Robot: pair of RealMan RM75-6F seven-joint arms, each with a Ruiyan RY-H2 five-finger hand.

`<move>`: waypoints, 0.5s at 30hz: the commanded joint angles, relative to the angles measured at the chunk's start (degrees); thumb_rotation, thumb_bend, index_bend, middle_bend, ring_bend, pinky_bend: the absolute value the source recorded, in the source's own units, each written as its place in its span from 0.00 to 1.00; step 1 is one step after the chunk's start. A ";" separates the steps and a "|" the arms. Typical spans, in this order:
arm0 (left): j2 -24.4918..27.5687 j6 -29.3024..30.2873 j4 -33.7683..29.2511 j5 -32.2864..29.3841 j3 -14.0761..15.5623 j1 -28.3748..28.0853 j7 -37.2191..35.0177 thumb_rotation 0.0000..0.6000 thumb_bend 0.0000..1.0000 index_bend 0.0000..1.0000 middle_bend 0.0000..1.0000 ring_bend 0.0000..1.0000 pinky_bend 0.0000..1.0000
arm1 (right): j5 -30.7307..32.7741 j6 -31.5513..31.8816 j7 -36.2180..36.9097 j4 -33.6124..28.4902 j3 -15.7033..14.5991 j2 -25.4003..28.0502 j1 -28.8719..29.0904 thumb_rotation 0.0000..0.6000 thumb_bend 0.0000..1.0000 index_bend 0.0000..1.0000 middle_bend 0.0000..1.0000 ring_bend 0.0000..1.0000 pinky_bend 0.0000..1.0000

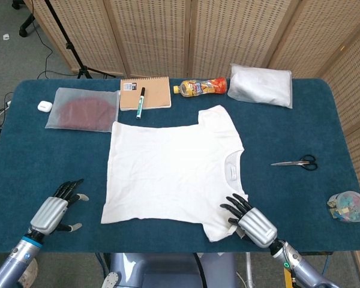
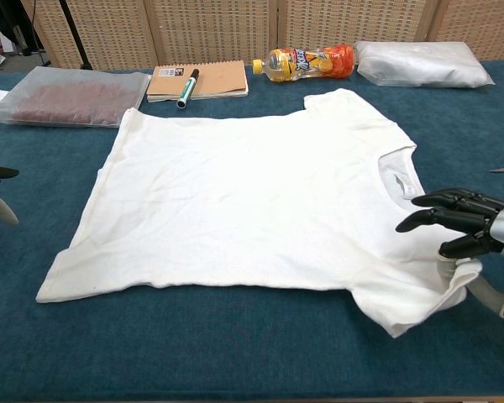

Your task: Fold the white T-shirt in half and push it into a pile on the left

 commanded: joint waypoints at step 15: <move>-4.00 -4.99 -1.64 -1.69 0.11 -3.97 1.96 1.00 0.10 0.35 0.00 0.00 0.00 | 0.54 0.27 -0.05 -0.14 -0.05 0.27 -0.09 1.00 0.76 0.59 0.19 0.00 0.00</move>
